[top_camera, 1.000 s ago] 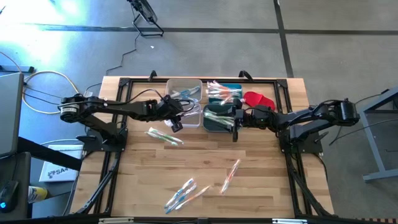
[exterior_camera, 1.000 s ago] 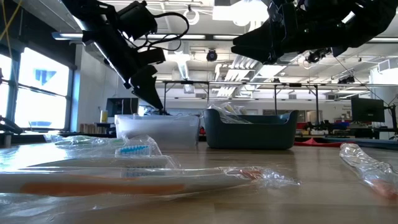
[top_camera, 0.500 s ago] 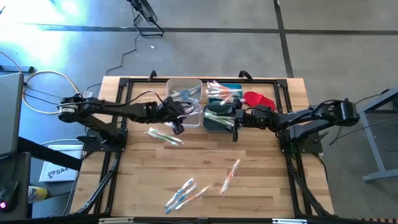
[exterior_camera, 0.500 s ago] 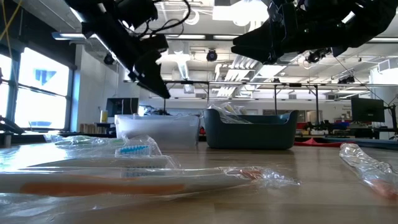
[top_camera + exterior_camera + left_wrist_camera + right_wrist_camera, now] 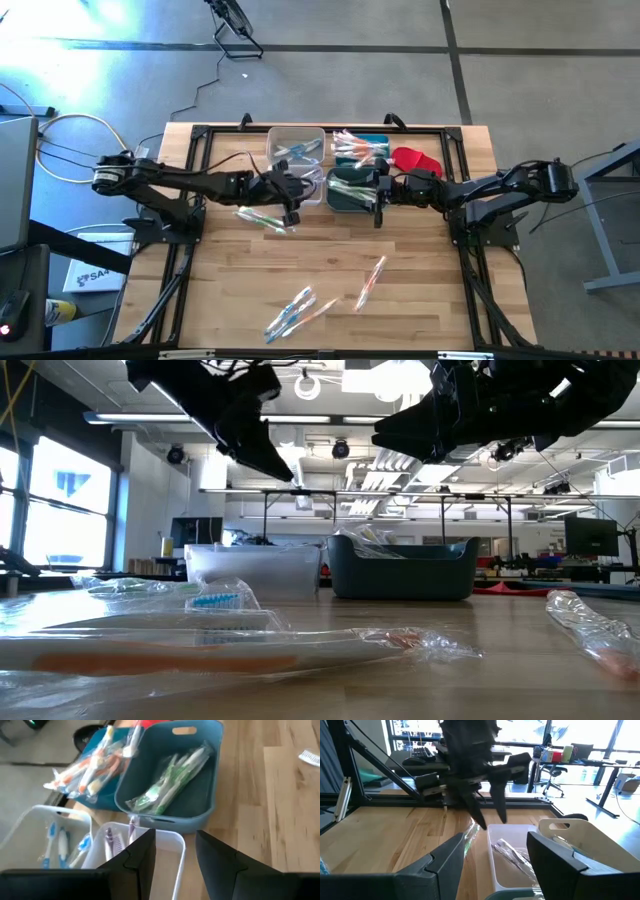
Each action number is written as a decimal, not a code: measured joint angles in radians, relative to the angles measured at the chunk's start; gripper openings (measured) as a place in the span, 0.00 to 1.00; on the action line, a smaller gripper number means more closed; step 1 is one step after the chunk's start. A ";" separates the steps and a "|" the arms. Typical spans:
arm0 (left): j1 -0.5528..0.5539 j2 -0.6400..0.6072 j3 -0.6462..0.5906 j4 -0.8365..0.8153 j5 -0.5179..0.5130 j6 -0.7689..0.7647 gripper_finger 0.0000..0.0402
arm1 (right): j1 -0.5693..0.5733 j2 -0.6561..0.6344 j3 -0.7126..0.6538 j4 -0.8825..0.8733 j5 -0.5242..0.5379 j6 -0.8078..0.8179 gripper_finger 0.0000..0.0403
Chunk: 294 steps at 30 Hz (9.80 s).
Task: Pick & Place Toothbrushes
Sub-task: Put the green toothbrush into the green bin
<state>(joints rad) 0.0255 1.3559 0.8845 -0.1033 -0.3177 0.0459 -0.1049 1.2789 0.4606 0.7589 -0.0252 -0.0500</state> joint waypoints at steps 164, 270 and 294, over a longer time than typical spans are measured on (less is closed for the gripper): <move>0.299 0.099 0.216 0.237 0.779 0.033 0.00 | 0.000 -0.003 0.000 -0.039 0.053 -0.008 0.52; 0.157 0.342 0.216 0.903 0.717 -0.026 0.00 | 0.000 0.005 0.000 0.061 -0.082 -0.027 0.44; 0.157 0.385 0.216 0.961 0.711 -0.051 0.00 | 0.000 0.005 0.000 0.061 -0.082 -0.027 0.44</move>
<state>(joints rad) 0.1825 1.7412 1.1007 0.8580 0.3933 -0.0055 -0.1047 1.2842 0.4610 0.8200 -0.1074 -0.0765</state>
